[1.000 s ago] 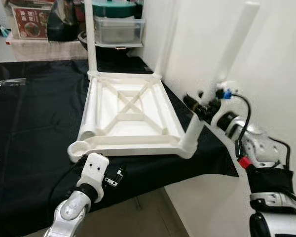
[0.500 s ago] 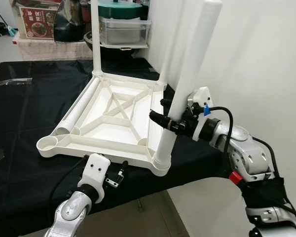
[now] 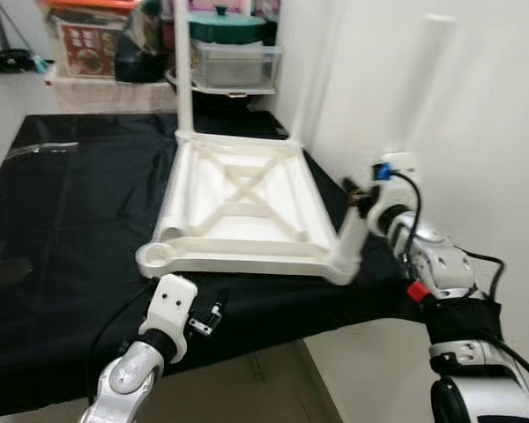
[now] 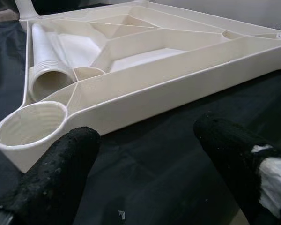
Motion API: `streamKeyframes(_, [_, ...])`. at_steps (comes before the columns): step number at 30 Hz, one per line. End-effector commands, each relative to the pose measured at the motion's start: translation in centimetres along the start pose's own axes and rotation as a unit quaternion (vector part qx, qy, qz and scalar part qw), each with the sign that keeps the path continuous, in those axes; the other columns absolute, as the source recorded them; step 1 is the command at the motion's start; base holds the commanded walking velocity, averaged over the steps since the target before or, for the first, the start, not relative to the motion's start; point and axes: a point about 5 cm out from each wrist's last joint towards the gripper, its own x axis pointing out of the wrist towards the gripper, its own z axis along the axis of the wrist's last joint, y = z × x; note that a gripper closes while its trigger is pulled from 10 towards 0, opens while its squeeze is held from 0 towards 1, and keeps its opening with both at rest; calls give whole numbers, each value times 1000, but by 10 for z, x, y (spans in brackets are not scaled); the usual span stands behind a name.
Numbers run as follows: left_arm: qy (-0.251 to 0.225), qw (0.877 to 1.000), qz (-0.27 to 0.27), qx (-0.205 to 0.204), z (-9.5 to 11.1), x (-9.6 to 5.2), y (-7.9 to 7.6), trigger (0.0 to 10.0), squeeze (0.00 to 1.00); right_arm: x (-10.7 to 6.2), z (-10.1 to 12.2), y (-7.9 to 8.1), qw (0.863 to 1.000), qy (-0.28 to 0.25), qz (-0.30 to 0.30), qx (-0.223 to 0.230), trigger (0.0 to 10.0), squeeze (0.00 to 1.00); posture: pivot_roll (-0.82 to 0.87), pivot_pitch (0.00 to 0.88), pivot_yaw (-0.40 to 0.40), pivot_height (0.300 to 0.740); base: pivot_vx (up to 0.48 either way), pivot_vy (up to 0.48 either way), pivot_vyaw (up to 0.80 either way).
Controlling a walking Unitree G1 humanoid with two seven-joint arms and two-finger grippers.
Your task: Building children table
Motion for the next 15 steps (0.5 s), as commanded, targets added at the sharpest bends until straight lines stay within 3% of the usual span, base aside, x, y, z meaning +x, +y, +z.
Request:
streamKeyframes(1, [3, 1000, -7, 3, 0, 2, -3, 10000, 0, 0, -23, -4, 997, 53, -55, -13, 0, 0, 26, 0, -131, 740, 0, 0, 0])
streamKeyframes(6, [2, 1000, -10, 3, 1, 3, -6, 10000, 0, 2, -25, 25, 997, 58, -43, -1, 0, 0, 32, 0, -139, 740, 0, 0, 0])
streamKeyframes(7, [2, 1000, -7, 3, 0, 3, -5, 10000, 0, 2, -23, 35, 998, 56, -17, -7, 10000, 0, 30, 0, -144, 740, 0, 0, 0])
streamKeyframes(11, [4, 1000, -3, 2, -1, 1, -3, 10000, 0, 1, -15, 47, 999, 32, 23, 0, 10000, 0, 28, 0, -145, 740, 0, 0, 0])
streamKeyframes(12, [4, 1000, -3, 2, -1, 1, -3, 10000, 0, 1, -10, 47, 999, 18, 29, 9, 10000, 1000, 28, 0, -145, 740, 0, 0, 0])
streamKeyframes(15, [3, 1000, -4, 1, -1, 1, -5, 10000, 0, 0, 11, 46, 993, -35, 107, 37, 10000, 1000, 26, 0, -145, 740, 0, 0, 0])
